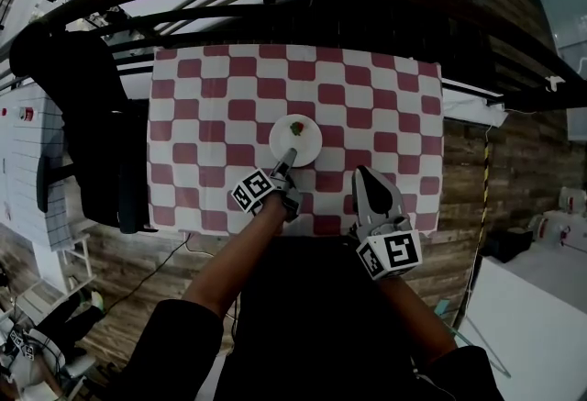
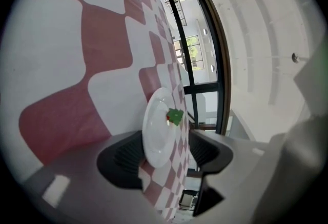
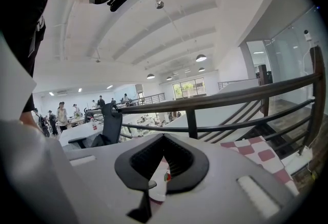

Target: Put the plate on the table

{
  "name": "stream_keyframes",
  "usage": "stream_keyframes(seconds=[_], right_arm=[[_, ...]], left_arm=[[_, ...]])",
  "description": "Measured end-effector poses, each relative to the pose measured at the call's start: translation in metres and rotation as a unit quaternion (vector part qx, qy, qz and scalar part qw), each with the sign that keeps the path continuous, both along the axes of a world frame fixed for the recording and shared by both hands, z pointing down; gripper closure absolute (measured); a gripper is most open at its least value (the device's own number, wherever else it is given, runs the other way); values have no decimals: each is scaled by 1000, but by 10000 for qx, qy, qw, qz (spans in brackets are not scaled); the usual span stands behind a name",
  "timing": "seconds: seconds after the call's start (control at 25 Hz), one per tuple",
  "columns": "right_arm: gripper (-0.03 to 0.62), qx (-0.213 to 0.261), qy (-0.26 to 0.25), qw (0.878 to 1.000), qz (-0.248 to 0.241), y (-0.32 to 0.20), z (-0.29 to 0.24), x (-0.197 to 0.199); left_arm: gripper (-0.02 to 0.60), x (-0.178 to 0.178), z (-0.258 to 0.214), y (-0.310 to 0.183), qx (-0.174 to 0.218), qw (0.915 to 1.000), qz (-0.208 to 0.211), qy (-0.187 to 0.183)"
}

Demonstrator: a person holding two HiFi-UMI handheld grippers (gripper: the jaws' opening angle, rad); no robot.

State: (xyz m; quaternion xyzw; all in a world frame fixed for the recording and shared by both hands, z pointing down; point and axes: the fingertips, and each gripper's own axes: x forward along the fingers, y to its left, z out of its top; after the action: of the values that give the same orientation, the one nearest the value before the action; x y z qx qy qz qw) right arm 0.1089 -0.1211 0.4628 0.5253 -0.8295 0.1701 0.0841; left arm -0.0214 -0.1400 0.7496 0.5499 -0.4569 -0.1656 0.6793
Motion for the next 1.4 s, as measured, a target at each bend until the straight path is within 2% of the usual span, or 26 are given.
stream_keyframes(seconds=[0.48, 0.8, 1.0, 1.12, 1.24, 1.4], right_arm=[[597, 58, -142, 9999, 77, 17, -2, -9], [597, 114, -239, 9996, 50, 27, -3, -29], [597, 167, -281, 9994, 58, 31, -5, -41], [597, 206, -312, 9993, 63, 32, -9, -48], [597, 273, -339, 9990, 78, 33, -14, -54], [597, 385, -330, 9987, 76, 36, -15, -59]], left_arm=[[307, -10, -4, 38, -93, 9998, 140, -69], [307, -11, -26, 53, 394, 9944, 854, -490], [328, -16, -46, 56, 547, 9936, 886, -446], [360, -18, -61, 58, 723, 9908, 998, -561], [454, -24, -74, 61, 864, 9866, 1096, -841], [510, -28, -93, 61, 1186, 9786, 1228, -1152]])
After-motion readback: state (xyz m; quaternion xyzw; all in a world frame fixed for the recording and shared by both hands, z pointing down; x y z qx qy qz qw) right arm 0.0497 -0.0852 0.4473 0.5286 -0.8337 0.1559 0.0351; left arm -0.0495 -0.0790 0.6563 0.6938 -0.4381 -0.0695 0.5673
